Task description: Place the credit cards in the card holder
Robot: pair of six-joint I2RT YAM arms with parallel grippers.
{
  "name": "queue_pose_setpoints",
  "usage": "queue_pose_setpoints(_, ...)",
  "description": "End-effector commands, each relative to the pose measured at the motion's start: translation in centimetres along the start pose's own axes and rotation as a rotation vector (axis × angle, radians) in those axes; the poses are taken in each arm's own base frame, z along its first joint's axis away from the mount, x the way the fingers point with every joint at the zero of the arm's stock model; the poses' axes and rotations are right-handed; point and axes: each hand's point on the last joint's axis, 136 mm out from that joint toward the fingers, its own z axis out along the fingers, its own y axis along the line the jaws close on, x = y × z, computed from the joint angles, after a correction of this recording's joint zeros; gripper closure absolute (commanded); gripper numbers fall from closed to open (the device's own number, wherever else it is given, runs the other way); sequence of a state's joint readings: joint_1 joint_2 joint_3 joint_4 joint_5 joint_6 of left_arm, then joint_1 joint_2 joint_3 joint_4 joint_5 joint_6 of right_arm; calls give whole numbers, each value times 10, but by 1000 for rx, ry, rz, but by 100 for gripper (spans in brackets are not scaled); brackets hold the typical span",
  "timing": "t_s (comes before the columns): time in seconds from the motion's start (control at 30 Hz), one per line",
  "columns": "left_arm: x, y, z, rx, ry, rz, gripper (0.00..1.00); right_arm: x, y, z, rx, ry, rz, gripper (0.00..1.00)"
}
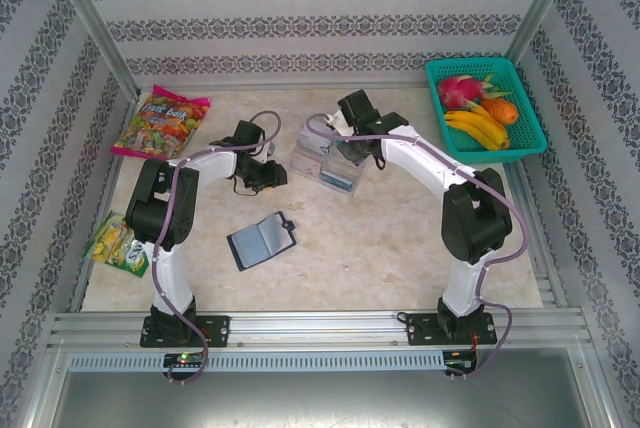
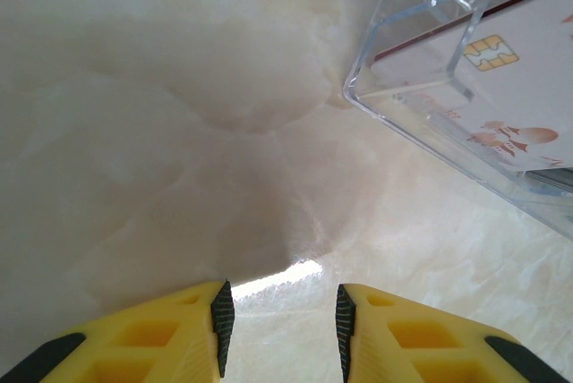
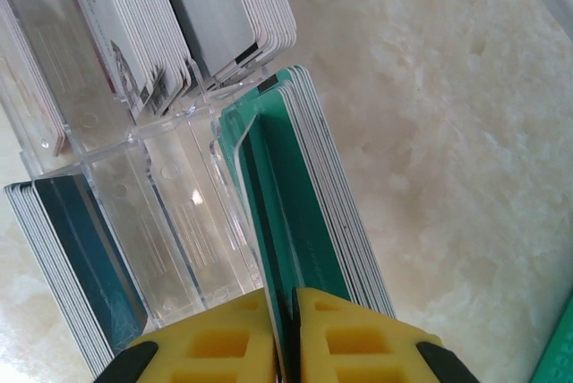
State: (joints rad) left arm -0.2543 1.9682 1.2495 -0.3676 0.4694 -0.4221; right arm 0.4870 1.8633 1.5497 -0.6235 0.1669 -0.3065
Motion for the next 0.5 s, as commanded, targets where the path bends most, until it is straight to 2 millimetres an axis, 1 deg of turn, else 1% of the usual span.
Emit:
queue_pose_setpoints(0.0,0,3,-9,-40,-6,20,60,-8,-2,-20,-71,-42,70,87)
queue_pose_setpoints(0.2,-1,2,-12,-39,-12,23,60,-11,1,-32,-184,-79,154,88)
queue_pose_setpoints(0.47,-7,-7,-27,-27,-49,37,60,-15,0,-51,-306,-164,263,90)
